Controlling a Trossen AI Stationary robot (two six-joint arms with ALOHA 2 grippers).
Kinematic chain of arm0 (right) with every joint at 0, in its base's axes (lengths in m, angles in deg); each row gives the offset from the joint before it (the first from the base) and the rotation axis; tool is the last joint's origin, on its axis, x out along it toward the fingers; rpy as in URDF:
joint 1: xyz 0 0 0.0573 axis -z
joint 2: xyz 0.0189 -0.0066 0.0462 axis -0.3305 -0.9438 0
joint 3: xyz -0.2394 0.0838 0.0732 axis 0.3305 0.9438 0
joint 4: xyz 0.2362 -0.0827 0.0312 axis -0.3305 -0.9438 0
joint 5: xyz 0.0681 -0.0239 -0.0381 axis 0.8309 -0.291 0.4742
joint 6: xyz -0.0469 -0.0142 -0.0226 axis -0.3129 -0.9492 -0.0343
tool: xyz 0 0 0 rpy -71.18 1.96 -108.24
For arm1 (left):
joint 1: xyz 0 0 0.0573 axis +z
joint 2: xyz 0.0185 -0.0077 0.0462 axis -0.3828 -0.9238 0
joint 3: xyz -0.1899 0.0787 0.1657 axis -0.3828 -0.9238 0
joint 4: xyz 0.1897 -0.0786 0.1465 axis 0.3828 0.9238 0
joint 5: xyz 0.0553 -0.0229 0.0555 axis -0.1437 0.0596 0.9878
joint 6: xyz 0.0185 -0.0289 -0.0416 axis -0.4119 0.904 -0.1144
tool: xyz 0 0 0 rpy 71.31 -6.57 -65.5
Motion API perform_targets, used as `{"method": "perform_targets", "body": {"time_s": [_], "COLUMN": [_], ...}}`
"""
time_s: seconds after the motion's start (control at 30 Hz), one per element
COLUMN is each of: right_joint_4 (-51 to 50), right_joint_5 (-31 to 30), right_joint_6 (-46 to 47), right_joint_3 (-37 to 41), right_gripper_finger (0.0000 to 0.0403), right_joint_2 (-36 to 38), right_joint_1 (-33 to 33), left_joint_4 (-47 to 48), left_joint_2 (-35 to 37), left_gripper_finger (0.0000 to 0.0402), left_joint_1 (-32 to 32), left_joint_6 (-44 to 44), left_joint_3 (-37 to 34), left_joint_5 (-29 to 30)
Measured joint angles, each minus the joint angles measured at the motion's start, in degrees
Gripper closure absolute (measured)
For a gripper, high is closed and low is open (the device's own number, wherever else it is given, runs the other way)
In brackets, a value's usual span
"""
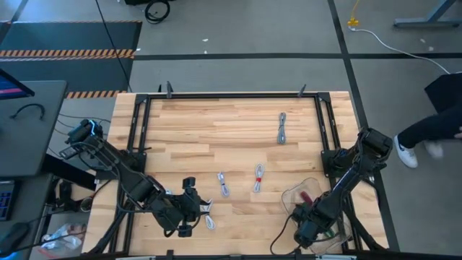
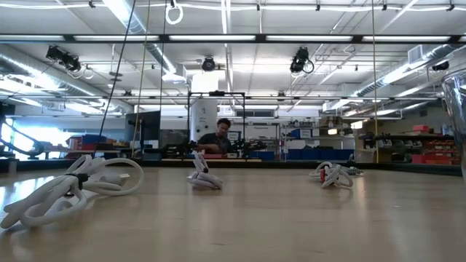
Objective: Pick and place USB-C Cables
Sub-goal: Put the blue charger cable into the transparent bin
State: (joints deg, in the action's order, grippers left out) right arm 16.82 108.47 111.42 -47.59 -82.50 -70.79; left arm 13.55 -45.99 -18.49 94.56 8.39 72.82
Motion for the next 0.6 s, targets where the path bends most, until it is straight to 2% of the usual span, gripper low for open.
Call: {"method": "perform_targets", "body": {"time_s": [0.1,0.37,0.47,0.6], "right_joint_4": [-5.69,-29.56,-38.0,-47.33], "right_joint_5": [0.26,-0.32,-3.74,-14.44], "right_joint_6": [-1.6,-2.71,-2.97,-4.34], "right_joint_3": [-2.62,-12.5,-17.91,-25.21], "right_gripper_finger": [0.0275,0.0274,0.0274,0.0274], "right_joint_2": [0.83,2.17,2.19,2.24], "right_joint_1": [0.68,1.32,1.32,1.32], "left_joint_4": [0.04,2.16,7.31,17.82], "left_joint_2": [0.0,0.0,0.0,-1.34], "left_gripper_finger": [0.0285,0.0285,0.0285,0.0285], "left_joint_1": [0.0,0.0,0.0,-0.06], "left_joint_6": [0.0,1.71,7.95,24.8], "left_joint_3": [0.0,0.0,0.0,0.0], "left_joint_5": [0.0,0.0,0.17,1.09]}}
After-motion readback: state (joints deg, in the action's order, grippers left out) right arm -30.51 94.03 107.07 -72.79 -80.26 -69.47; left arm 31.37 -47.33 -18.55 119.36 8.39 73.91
